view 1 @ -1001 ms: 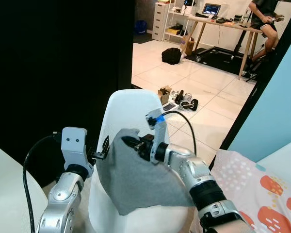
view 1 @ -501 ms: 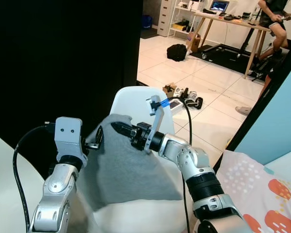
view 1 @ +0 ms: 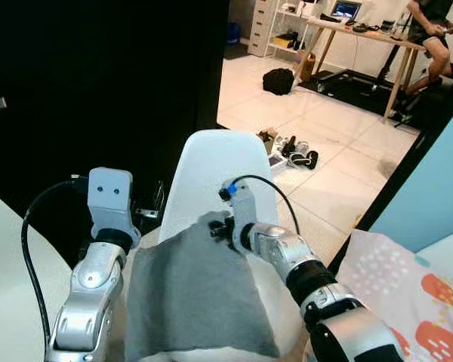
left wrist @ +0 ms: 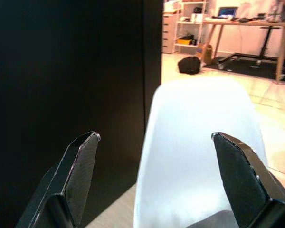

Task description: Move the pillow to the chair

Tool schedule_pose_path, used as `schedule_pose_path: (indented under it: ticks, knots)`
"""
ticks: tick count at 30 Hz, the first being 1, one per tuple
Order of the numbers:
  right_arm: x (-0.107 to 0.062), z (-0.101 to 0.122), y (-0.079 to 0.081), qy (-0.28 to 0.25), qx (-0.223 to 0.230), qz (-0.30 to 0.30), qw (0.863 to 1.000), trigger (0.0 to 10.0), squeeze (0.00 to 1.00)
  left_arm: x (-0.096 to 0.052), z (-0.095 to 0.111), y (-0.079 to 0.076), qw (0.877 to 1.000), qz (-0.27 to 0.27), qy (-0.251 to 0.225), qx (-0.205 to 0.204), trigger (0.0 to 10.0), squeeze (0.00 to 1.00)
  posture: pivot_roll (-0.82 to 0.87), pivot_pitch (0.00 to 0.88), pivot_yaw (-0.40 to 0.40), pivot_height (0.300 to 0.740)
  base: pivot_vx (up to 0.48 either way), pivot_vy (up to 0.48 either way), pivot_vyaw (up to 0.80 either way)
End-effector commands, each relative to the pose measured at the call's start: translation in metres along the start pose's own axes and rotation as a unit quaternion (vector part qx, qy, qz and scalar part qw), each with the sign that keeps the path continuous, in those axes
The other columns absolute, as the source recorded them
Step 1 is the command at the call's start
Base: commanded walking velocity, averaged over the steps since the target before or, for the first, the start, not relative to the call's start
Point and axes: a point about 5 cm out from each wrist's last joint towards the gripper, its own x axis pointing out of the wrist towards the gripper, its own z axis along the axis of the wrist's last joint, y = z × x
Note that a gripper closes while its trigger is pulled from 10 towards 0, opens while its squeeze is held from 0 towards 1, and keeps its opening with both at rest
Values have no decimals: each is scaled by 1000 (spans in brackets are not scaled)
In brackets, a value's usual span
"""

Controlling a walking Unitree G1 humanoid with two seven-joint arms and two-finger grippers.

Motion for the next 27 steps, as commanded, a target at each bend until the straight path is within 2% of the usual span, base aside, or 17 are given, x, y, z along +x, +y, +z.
schedule_pose_path:
  ticks: [1, 9, 17, 19, 21, 23, 24, 27]
  knots:
    - [1, 6, -2, -7, -22, -17, 1000, 10000, 0, -2, -1, -2, 1000, -1, 8, 1, 10000, 0, 51, 0, -81, 635, 0, 0, 0]
    - [4, 10, -6, -19, -16, -48, 999, 10000, 0, -3, 1, -3, 1000, 0, 12, 3, 10000, 0, 61, 0, -82, 605, 0, 0, 0]
    - [4, 36, -5, -91, -12, -67, 994, 10000, 0, -6, 3, -7, 1000, -10, 13, 7, 10000, 0, 81, 0, -81, 575, 0, 0, 0]
    - [1, 52, -9, -120, -20, -84, 989, 10000, 0, -7, 3, -6, 1000, -10, 14, 8, 10000, 0, 86, 0, -82, 565, 0, 0, 0]
    - [1, 52, -9, -120, -20, -84, 989, 10000, 0, -7, 3, -6, 1000, -10, 14, 8, 10000, 0, 86, 0, -82, 565, 0, 0, 0]
    - [-4, 68, -14, -144, -41, -110, 983, 10000, 0, -8, 4, -6, 1000, -9, 15, 9, 10000, 0, 95, 0, -85, 555, 0, 0, 0]
    - [-4, 68, -14, -144, -41, -110, 983, 10000, 0, -8, 4, -6, 1000, -9, 15, 9, 10000, 0, 95, 0, -85, 555, 0, 0, 0]
    - [-13, 83, -31, -148, -100, -184, 967, 10000, 0, -11, 4, -7, 1000, -10, 18, 10, 10000, 0, 100, 0, -91, 540, 0, 0, 0]
